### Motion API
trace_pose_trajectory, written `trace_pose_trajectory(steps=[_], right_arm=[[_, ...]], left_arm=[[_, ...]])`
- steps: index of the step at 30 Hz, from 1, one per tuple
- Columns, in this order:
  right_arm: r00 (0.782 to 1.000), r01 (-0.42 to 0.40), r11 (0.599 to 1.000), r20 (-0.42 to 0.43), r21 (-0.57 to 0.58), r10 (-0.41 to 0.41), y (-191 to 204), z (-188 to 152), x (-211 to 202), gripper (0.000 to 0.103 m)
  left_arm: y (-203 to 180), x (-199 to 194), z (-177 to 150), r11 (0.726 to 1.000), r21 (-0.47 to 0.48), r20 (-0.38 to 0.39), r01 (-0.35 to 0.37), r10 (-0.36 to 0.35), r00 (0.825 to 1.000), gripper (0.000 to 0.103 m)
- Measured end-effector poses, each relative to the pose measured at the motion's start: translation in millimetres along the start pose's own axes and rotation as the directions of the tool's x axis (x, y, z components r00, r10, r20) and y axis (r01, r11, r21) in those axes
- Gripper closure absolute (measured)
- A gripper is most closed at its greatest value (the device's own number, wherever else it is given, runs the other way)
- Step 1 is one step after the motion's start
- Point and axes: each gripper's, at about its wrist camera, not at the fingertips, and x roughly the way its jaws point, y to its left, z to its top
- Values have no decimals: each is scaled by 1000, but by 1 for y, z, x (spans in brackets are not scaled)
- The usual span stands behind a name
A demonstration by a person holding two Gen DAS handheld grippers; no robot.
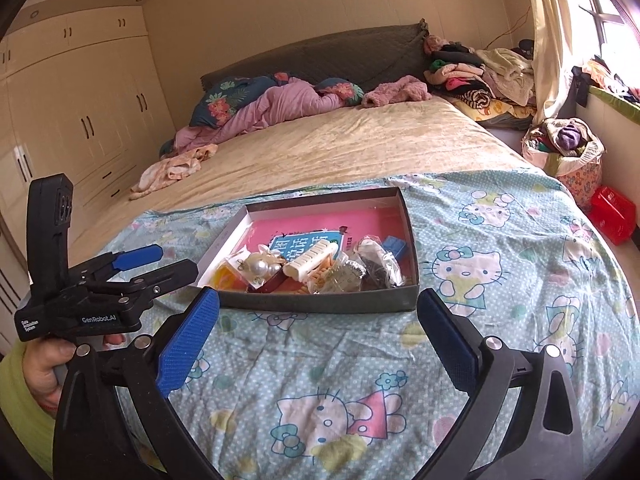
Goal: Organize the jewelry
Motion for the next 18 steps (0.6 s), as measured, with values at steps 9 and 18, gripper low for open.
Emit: trace_pose_trajectory(steps=[9, 18], right_arm=[[1000, 30, 999, -6, -43, -30, 8, -22, -17, 4], [998, 41, 998, -46, -55, -44, 10, -44, -21, 4]], left_arm=[[-10, -19, -35, 1000, -13, -20, -20, 19, 1000, 10], [-6, -25, -64, 998, -61, -44, -34, 31, 999, 10]])
